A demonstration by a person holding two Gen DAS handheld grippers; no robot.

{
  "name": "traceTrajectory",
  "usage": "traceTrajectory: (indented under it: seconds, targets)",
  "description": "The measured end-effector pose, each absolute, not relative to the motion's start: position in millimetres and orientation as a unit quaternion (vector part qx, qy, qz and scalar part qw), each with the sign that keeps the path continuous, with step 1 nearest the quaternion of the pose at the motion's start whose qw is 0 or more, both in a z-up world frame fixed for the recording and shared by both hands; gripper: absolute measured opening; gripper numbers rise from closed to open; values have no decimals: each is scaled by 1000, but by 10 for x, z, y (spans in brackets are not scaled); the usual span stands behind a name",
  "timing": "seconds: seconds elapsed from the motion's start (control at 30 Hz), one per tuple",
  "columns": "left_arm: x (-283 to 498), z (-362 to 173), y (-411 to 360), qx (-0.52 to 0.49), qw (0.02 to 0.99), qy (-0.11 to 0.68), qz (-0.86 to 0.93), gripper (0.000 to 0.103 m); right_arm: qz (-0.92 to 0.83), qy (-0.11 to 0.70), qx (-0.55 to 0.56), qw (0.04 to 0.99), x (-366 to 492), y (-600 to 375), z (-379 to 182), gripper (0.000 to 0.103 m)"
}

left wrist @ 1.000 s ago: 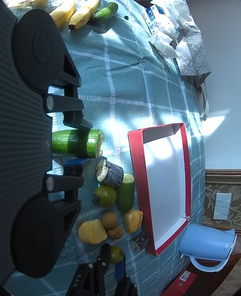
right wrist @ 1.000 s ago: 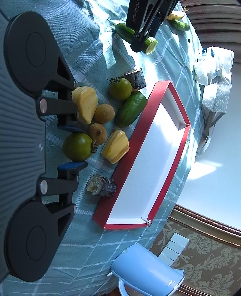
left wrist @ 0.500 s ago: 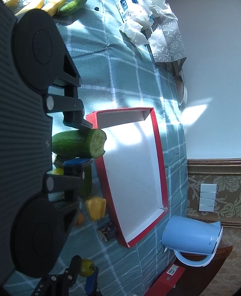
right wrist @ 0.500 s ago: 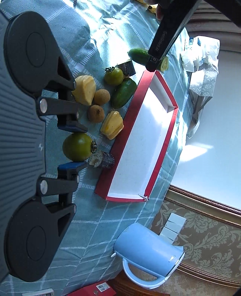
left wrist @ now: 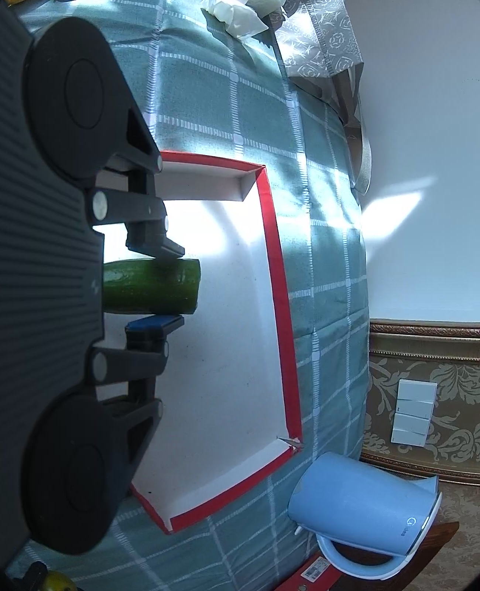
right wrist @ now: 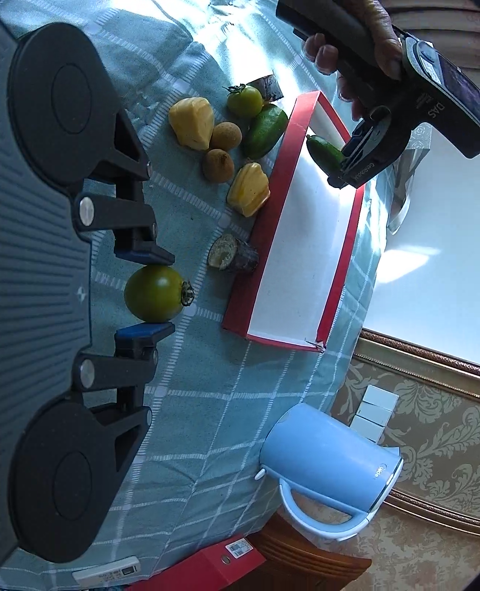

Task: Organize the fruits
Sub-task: 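Carry the cucumber into the red tray and open the left tool while the right tool lifts the tomato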

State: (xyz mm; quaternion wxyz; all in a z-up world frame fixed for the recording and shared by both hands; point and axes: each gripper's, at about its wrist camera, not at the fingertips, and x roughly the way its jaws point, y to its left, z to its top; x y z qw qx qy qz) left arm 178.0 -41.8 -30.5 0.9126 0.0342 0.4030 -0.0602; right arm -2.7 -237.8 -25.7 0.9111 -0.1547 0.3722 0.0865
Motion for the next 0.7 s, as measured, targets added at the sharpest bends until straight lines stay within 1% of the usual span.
traceTrajectory:
  seconds: [0.27, 0.47, 0.57, 0.67, 0.7]
  targets:
    - [1990, -498, -466, 31, 905, 422, -46, 29, 83, 386, -153, 906, 80, -2508, -319, 32]
    - [2019, -558, -452, 21, 905, 424, -44, 29, 85, 391, -151, 904, 164, -2542, -354, 32]
    - [2029, -606, -468, 31, 902, 428, -46, 30, 88, 393, -151, 903, 194, -2535, -371, 32]
    - [1984, -636, -467, 42, 903, 425, -43, 45, 91, 391, -152, 903, 220, -2515, -358, 32]
    - [1961, -623, -452, 41, 905, 421, -39, 47, 92, 389, -152, 904, 228, -2508, -346, 32]
